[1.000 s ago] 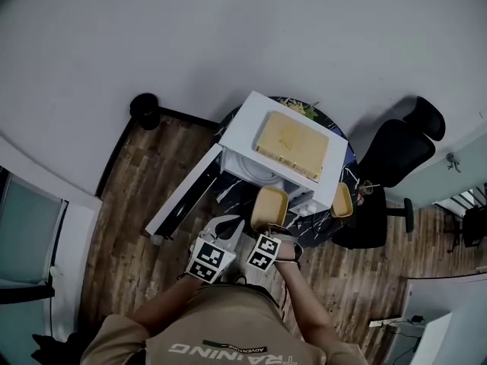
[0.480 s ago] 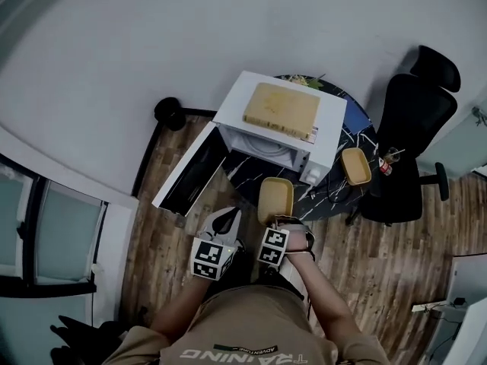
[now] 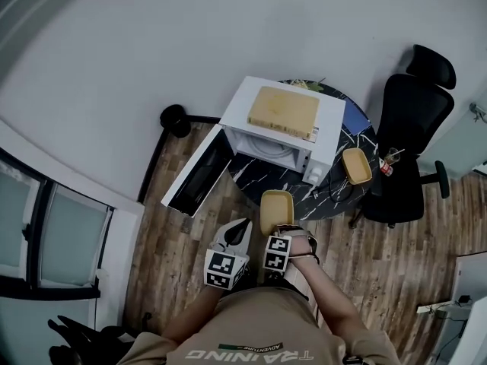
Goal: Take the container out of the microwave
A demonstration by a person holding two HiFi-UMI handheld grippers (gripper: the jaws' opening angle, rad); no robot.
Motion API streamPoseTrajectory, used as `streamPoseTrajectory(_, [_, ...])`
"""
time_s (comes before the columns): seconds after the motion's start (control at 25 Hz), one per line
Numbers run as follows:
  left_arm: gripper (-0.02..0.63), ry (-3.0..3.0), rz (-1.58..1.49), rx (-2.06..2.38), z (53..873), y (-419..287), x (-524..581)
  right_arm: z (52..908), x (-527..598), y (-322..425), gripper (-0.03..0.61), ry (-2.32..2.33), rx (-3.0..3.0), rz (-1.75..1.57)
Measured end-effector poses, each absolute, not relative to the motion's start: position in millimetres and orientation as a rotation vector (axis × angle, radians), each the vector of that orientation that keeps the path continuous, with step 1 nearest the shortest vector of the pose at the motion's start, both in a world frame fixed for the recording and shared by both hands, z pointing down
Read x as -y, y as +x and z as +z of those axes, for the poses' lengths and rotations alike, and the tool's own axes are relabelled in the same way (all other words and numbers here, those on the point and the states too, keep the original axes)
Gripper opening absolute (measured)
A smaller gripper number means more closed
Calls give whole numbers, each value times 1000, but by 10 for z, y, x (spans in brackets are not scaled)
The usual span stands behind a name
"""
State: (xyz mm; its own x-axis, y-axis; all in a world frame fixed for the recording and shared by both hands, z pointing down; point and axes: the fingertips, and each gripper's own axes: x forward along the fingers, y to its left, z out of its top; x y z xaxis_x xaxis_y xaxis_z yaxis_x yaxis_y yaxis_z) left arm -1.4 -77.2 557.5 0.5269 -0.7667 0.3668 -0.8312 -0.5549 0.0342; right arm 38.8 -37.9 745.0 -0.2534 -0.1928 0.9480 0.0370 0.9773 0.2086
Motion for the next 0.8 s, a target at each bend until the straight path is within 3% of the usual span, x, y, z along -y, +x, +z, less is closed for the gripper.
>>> streamPoseTrajectory(0.8, [6,2713,417,1244,5395,-247,689,7395,198,175,9,139,1719,-214])
